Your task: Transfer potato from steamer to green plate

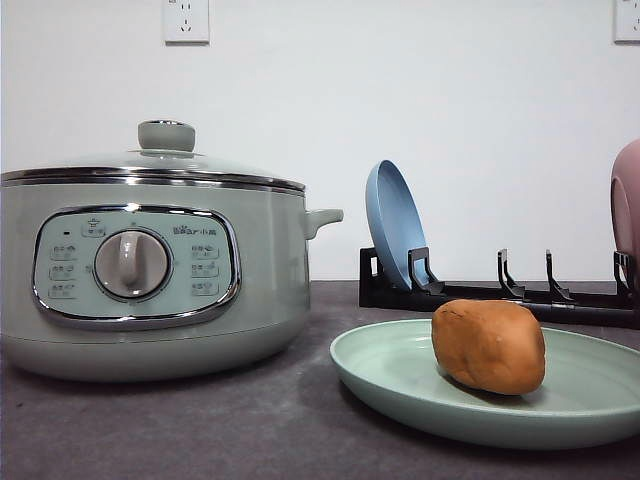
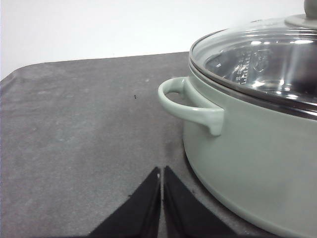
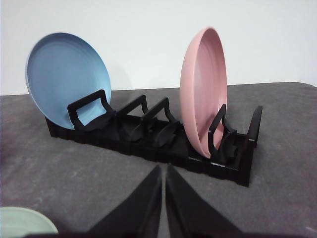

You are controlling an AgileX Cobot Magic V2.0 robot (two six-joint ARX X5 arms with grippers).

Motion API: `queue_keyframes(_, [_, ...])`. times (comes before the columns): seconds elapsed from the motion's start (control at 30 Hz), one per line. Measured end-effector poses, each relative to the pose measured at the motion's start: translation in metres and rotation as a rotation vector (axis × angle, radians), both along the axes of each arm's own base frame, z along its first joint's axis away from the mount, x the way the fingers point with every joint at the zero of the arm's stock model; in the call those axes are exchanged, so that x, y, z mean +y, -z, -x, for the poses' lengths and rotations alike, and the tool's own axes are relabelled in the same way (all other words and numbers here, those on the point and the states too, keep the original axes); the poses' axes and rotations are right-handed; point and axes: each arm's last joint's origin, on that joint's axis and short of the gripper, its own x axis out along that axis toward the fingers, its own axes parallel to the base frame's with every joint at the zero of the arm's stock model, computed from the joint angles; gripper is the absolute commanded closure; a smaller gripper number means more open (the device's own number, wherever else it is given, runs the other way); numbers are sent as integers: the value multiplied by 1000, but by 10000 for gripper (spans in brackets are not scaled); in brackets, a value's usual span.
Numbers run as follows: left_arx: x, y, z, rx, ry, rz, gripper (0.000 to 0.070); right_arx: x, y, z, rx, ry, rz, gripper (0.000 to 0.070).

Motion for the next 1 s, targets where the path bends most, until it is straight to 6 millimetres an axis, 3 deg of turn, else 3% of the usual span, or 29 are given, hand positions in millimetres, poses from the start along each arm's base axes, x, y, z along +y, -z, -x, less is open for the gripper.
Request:
queue_keyframes(0.3, [0,0,0,0,0,0,700,0,13,2,129,0,-9,700])
queue_keyframes(1.0, [0,0,0,0,0,0,700,0,13,2,125,1,-9,700])
